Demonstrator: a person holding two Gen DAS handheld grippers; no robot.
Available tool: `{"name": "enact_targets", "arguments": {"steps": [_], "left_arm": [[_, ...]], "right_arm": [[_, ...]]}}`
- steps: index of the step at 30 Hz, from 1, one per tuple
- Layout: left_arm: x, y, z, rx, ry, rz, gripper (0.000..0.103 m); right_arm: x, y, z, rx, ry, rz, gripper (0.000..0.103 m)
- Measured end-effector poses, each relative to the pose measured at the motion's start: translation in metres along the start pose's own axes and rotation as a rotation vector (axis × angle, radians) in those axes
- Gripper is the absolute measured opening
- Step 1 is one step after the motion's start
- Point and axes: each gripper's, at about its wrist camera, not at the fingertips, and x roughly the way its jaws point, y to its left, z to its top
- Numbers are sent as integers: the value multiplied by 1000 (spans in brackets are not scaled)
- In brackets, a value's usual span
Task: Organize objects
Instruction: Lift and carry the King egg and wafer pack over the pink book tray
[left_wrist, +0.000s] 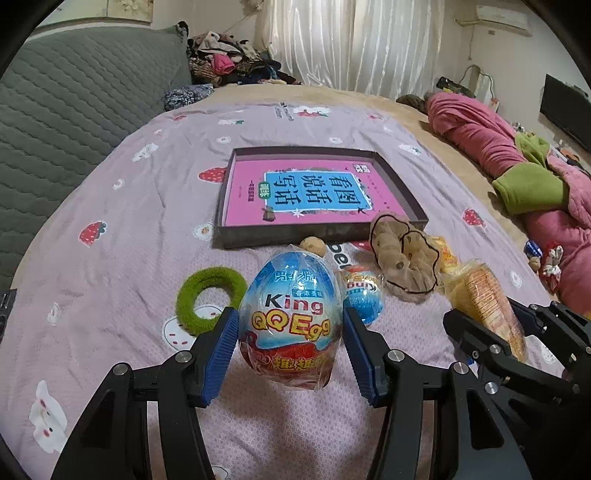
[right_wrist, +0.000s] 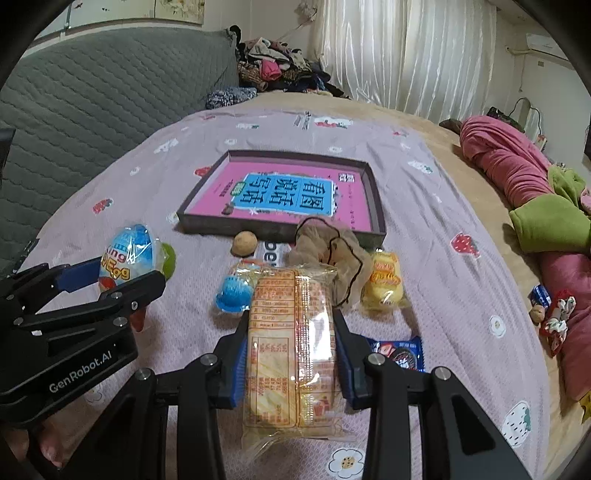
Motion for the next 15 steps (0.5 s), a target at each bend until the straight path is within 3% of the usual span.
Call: {"name": "enact_targets", "arguments": {"steps": [15], "left_arm": [[-15,-4,19,-1,-40,7,59]], "right_arm": [[-19,-10,29,11,-71,-24,39]]}}
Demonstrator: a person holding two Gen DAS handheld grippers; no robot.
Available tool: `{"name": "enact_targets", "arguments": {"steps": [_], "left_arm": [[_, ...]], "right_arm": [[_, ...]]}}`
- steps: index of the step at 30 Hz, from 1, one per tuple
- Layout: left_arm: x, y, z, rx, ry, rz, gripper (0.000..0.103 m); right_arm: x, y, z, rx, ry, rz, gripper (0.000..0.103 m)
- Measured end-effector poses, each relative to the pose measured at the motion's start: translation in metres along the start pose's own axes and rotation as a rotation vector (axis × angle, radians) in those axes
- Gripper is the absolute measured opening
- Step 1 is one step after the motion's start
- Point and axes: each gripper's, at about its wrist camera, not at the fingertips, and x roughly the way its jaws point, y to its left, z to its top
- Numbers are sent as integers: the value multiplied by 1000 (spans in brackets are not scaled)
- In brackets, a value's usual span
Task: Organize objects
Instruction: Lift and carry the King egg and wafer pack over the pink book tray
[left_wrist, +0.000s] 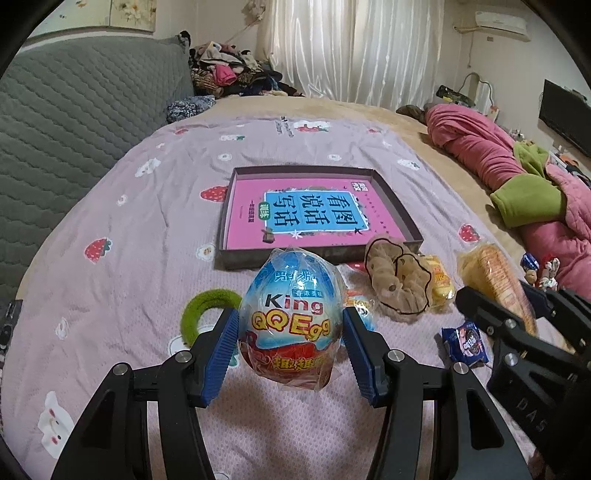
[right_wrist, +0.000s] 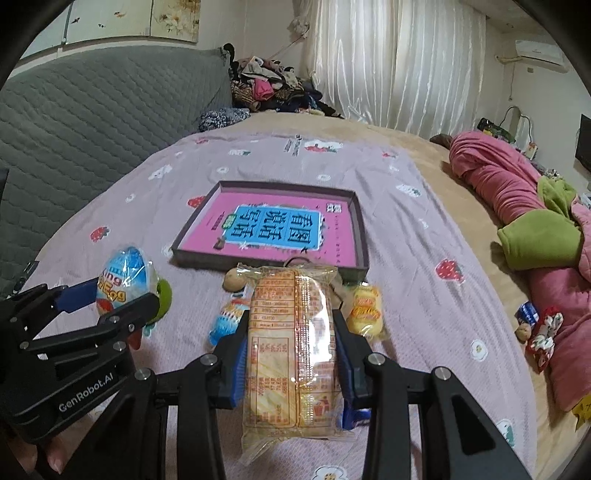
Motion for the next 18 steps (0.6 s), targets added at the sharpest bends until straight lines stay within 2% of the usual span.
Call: {"name": "enact_targets", "arguments": {"steps": [18], "left_arm": [[9,1,35,-4,-28,17,59]], "right_arm": [[-1,-8,44,-8,-74,-1,39]]}}
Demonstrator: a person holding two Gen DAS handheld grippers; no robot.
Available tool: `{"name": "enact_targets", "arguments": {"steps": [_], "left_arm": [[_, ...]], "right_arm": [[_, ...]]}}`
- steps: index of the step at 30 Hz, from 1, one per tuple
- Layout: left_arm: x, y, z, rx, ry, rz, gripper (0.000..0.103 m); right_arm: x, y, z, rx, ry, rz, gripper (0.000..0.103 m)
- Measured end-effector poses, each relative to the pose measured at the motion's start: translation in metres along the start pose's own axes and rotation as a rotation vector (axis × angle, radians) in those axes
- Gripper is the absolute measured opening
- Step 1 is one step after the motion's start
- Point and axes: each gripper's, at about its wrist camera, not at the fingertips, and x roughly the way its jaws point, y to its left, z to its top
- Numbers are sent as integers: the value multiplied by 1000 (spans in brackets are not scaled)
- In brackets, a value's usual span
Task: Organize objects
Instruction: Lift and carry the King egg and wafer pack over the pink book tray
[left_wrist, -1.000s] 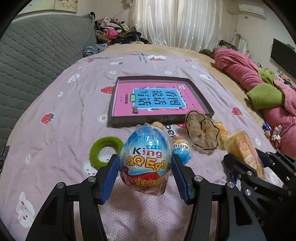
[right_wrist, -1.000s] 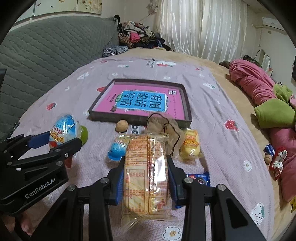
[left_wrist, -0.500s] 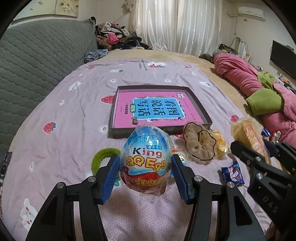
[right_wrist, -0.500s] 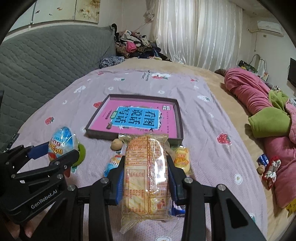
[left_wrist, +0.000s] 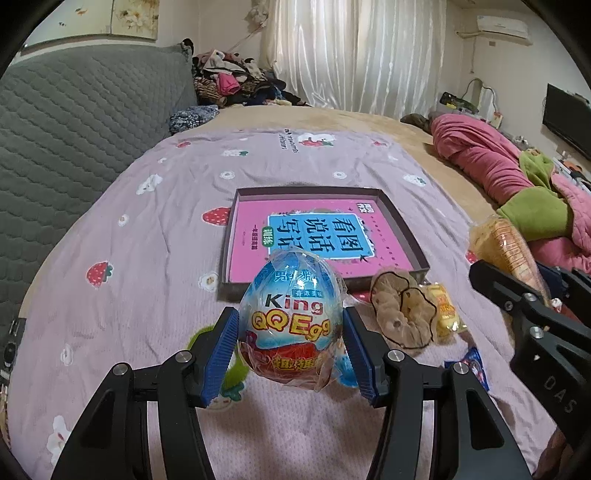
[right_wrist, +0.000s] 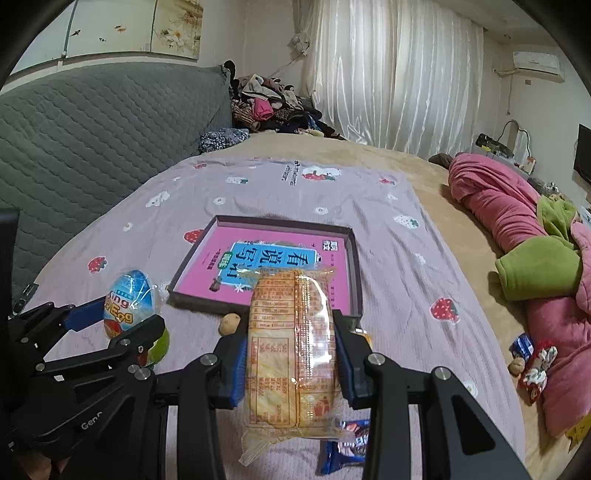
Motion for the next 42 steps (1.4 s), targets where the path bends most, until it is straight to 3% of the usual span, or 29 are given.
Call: {"name": "enact_targets", "arguments": {"steps": [17,30,42], "left_arm": [[35,16,54,-14,-21,35,59],[80,12,100,-12,-14,29,59],[118,5,119,-4,-2,13,59]], "right_arm": [[25,-13,38,-6,-31,16,40],[72,-30,79,19,-31,34,40],[100,-32,96,36,-44,46,40]]}}
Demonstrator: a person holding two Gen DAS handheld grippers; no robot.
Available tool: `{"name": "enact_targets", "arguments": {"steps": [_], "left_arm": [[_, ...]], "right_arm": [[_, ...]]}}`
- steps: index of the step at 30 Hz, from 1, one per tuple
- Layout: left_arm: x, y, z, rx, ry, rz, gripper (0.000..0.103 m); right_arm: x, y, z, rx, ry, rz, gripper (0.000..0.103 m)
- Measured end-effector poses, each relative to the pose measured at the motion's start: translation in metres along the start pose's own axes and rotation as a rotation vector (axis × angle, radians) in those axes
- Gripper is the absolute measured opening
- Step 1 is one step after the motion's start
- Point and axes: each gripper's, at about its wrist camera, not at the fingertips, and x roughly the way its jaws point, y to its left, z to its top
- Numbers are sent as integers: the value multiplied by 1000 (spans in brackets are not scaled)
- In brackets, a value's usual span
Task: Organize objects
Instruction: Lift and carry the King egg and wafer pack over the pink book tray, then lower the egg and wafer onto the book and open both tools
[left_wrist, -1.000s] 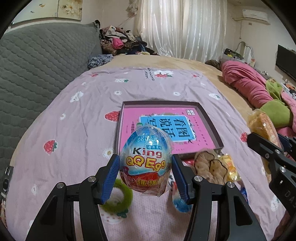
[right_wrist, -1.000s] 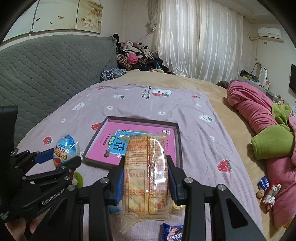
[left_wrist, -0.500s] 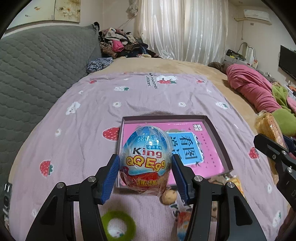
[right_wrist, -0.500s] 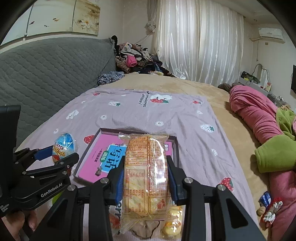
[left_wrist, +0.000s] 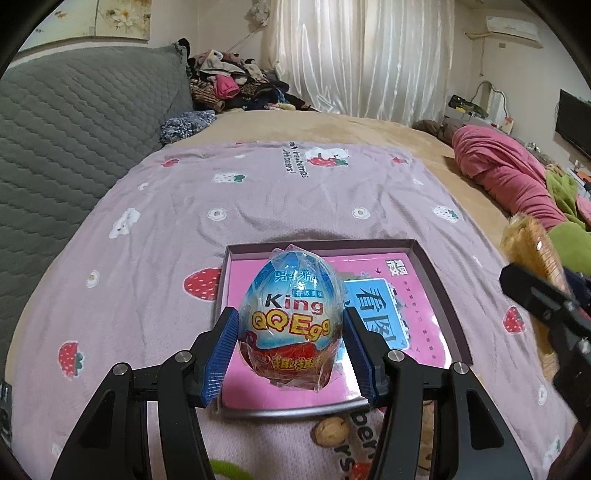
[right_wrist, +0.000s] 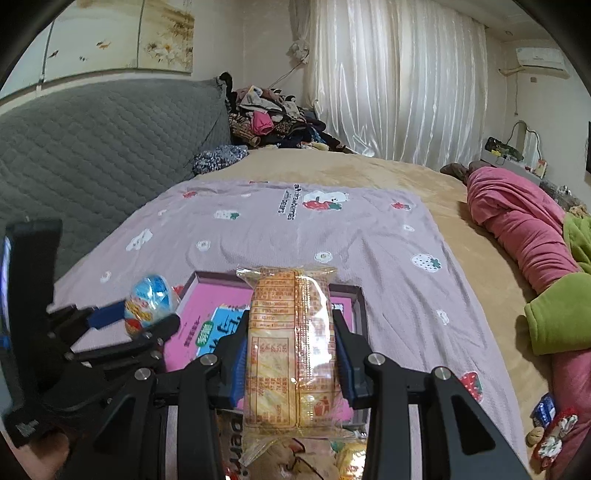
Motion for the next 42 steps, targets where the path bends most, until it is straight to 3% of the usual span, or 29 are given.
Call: {"name": "enact_targets", "arguments": {"steps": [20,33,42], "left_arm": [[94,-3,15,0,18,-22,59],[155,-6,0,-5,80,-40,59],[163,1,0,-27,78,-52,59]], "right_arm": [[104,-12,10,77,43,8,39],[167,-19,-23,57,157,-25,39],[196,-17,-32,43,248,-52,39]]}}
